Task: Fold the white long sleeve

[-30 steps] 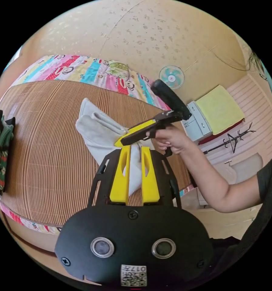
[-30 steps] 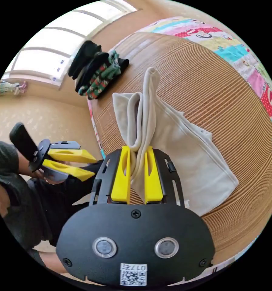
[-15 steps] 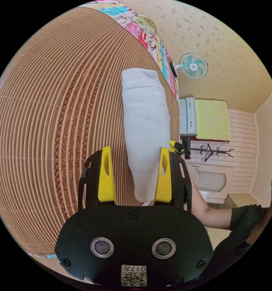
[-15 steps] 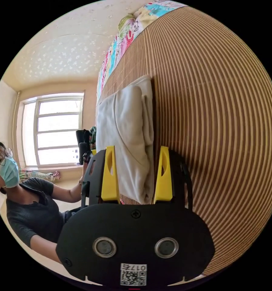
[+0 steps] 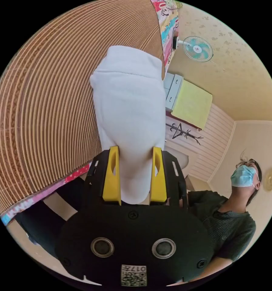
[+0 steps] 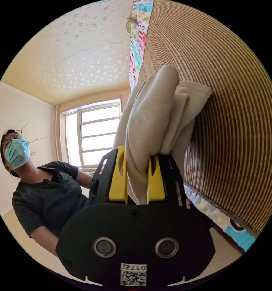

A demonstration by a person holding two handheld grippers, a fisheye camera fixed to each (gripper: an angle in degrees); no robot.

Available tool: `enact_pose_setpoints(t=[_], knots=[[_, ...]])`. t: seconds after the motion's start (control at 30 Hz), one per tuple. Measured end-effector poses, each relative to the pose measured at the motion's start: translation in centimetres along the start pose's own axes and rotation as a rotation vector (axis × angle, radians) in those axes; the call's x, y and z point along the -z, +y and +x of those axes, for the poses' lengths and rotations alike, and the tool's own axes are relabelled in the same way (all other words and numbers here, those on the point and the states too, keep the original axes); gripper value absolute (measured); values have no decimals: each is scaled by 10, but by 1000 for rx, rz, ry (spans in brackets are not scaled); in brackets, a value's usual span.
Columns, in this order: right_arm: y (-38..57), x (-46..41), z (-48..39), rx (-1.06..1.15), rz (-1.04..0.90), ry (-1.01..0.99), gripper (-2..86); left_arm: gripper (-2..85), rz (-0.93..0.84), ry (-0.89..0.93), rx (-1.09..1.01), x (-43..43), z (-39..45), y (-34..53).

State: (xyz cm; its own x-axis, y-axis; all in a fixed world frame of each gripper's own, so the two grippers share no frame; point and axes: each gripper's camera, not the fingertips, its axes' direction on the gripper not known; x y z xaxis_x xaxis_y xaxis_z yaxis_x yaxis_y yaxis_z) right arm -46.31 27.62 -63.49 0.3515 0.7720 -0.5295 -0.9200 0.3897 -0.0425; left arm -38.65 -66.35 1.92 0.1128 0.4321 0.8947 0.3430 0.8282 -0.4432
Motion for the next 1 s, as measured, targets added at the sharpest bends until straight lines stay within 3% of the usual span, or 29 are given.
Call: enact_pose_setpoints(t=[0.13, 0.3, 0.4, 0.5, 0.57, 0.7, 0.8, 0.9, 1.0], knots=[[58, 82, -61, 69, 118, 80, 90, 151, -172, -6, -95, -110, 76, 2], [89, 219, -186, 231, 210, 399, 102, 151, -276, 96, -322, -267, 174, -40], [84, 279, -206, 98, 240, 639, 127, 139, -319, 30, -452, -360, 213, -77], [76, 312, -186, -260, 324, 1039, 129, 97, -470, -367, -501, -443, 215, -100], [78, 307, -183, -350, 425, 1185, 110, 120, -646, -685, -502, -478, 192, -93], [90, 251, -156, -274, 613, 1197, 38, 98, -683, -806, -456, -431, 146, -69], [84, 207, -62, -417, 423, 1101, 19, 94, -666, -992, -209, -339, 85, -53], [107, 200, -56, -454, 581, 977, 10, 94, -542, -1108, 161, -203, 35, -22], [128, 183, -95, -479, 746, 980, 7, 93, -240, -1080, 600, -58, 23, 48]])
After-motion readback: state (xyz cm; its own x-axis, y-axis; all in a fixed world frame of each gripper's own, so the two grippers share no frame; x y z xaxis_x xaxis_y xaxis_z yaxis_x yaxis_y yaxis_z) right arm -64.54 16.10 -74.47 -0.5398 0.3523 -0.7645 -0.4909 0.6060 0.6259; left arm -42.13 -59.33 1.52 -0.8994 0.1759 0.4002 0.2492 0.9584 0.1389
